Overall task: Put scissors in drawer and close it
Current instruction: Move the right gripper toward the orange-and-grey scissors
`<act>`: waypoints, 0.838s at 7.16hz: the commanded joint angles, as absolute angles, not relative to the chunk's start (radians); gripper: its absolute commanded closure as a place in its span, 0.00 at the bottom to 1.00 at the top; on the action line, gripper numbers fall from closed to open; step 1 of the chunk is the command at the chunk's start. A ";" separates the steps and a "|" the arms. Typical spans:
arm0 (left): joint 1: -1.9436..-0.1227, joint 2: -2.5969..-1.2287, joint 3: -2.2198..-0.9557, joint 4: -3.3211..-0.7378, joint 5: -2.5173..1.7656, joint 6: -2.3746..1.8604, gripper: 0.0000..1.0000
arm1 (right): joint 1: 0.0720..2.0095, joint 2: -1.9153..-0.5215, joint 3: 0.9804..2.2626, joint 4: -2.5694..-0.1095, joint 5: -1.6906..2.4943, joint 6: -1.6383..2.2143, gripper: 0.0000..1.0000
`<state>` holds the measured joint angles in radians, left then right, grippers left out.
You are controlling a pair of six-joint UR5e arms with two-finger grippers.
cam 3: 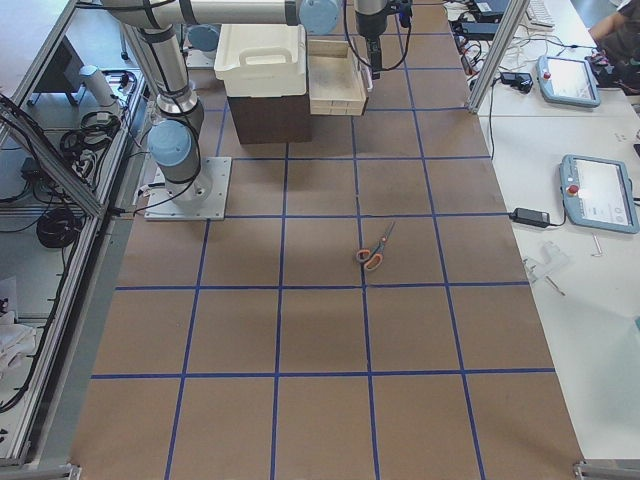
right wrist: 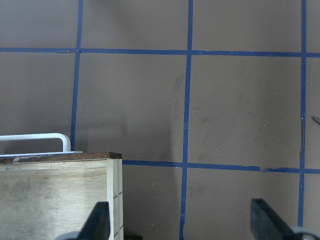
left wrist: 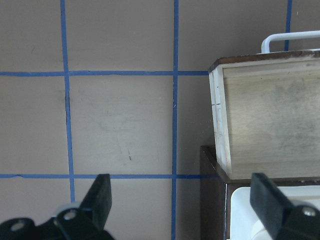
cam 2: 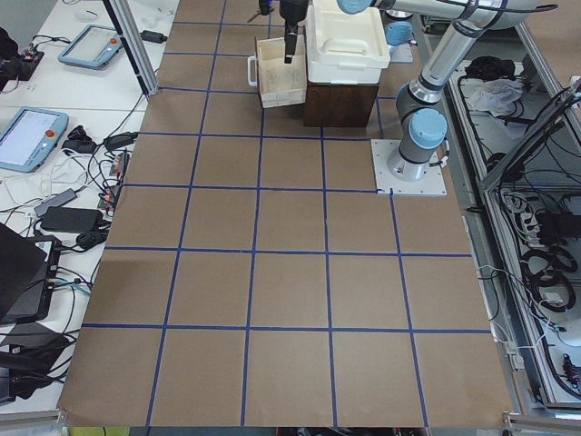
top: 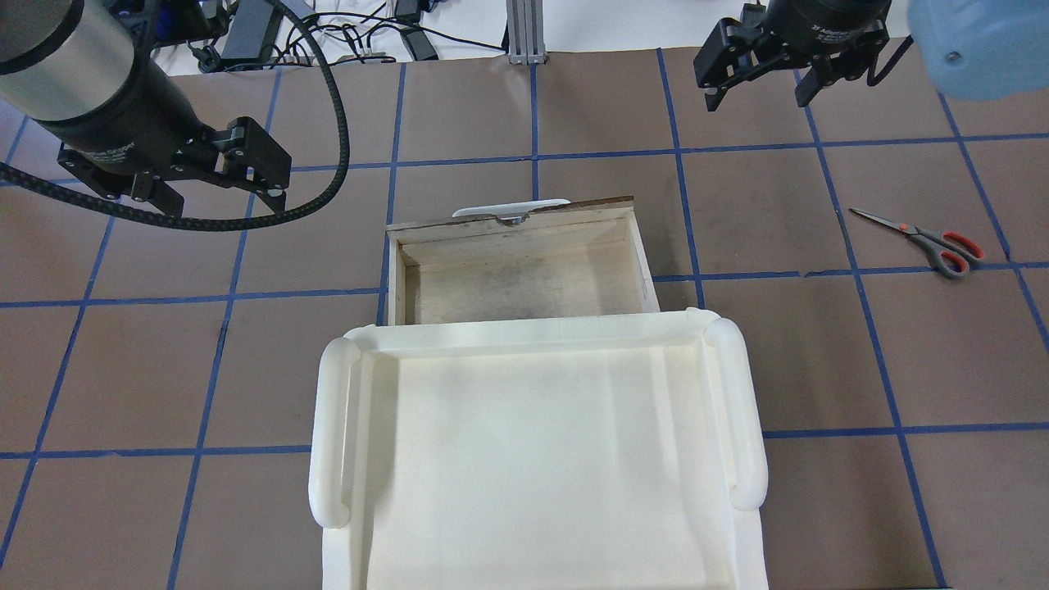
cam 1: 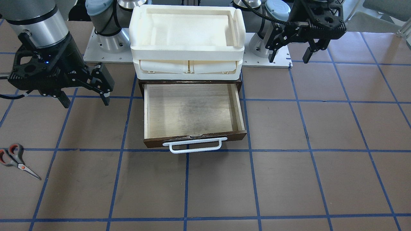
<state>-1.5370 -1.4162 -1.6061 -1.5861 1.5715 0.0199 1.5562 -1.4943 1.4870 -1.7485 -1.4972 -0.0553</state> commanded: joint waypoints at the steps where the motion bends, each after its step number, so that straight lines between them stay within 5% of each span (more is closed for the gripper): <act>1: -1.537 -1.416 -1.606 -1.586 1.572 0.020 0.00 | 1.557 -1.487 1.491 -1.750 -1.503 -0.055 0.00; 6: -1.537 -1.414 -1.606 -1.586 1.575 0.020 0.00 | 1.549 -1.479 1.473 -1.676 -1.519 -0.084 0.00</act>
<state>-1.5371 -1.4144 -1.6061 -1.5861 1.5748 0.0199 1.5502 -1.4798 1.4858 -1.7299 -1.5130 -0.0854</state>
